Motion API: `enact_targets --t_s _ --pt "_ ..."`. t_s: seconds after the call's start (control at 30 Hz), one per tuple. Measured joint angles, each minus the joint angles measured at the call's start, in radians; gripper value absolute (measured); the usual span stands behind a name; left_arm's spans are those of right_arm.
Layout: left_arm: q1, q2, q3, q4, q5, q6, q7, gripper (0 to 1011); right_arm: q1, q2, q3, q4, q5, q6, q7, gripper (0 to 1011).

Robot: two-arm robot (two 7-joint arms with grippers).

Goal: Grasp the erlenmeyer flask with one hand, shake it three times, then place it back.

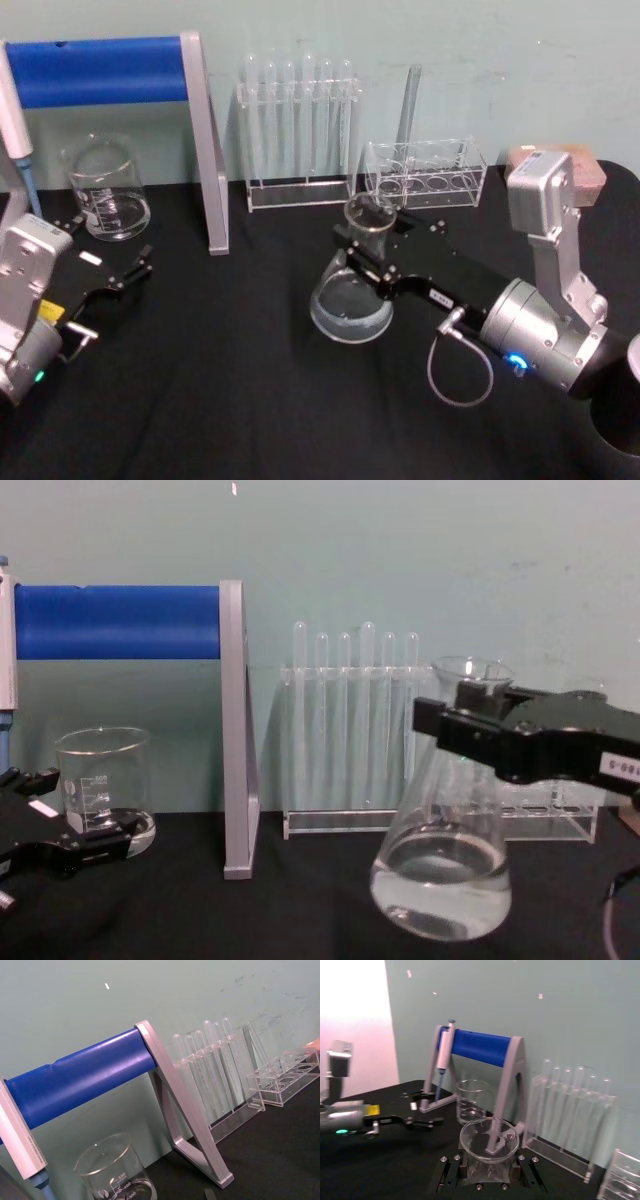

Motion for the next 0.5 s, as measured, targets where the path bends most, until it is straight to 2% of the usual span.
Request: enact_targets --t_s 0.5 --pt "0.0 0.0 0.0 0.0 0.0 0.0 0.0 1001 -0.019 0.042 -0.066 -0.053 0.032 0.0 0.034 449"
